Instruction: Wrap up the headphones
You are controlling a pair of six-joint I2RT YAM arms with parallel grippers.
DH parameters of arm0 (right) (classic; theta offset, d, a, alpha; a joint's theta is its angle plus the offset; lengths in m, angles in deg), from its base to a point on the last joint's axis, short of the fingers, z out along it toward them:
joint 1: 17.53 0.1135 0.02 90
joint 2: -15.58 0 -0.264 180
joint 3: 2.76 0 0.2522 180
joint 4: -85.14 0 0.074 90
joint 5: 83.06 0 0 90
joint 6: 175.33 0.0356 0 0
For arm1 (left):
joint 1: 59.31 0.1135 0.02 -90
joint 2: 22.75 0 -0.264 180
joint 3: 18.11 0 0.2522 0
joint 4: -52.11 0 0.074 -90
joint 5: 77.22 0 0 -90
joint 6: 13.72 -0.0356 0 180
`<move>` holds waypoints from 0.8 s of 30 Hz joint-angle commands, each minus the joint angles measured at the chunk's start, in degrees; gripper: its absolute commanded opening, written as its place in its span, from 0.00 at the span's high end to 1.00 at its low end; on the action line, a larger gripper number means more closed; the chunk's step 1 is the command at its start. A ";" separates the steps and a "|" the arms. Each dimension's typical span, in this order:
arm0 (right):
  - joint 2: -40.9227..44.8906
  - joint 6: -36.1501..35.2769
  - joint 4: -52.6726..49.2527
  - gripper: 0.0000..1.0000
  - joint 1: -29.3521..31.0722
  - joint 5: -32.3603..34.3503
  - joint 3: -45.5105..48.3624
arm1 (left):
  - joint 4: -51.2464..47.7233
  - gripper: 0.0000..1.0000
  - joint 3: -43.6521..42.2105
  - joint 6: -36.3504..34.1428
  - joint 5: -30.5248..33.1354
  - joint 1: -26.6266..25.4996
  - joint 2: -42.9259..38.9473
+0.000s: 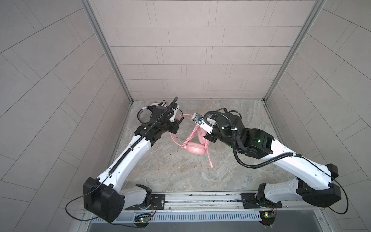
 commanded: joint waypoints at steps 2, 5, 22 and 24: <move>1.87 4.01 -1.13 1.00 -5.19 -5.61 0.79 | 1.21 1.00 2.59 1.78 -9.96 0.18 -1.93; 2.48 5.09 -1.06 1.00 -8.05 -8.32 2.57 | 2.36 1.00 2.62 4.54 -11.09 0.51 -2.64; 6.06 14.50 7.33 1.00 -18.06 -25.81 17.17 | 21.39 1.00 -0.53 21.55 -23.35 1.33 -4.38; 5.70 15.93 9.01 1.00 -18.10 -28.15 18.59 | 23.76 1.00 -0.60 23.62 -24.74 1.33 -3.80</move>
